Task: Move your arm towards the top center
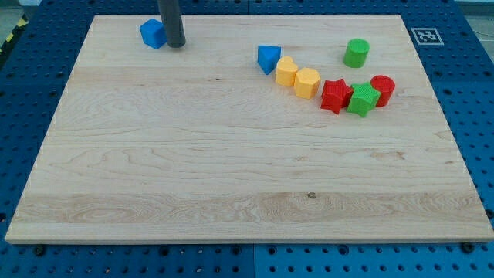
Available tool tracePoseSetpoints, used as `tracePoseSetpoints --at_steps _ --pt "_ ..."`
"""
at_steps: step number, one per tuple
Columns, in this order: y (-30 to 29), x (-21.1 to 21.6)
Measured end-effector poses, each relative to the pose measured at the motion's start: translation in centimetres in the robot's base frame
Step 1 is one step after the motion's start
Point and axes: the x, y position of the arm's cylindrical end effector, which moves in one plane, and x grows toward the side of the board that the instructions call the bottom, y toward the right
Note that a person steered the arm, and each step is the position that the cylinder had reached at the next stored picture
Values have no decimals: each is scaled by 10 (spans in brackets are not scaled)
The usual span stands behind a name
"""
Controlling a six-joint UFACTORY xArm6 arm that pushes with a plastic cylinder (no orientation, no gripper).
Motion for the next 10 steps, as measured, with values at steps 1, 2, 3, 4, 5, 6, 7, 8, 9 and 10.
tracePoseSetpoints --at_steps 1,2,3,4,5,6,7,8,9,10 --pt "-26 -10" --pt "-54 -30" --pt "-31 -45" --pt "-5 -60" --pt "-4 -66" --pt "-2 -66" --pt "12 -66" --pt "13 -66" --pt "22 -66" --pt "42 -66"
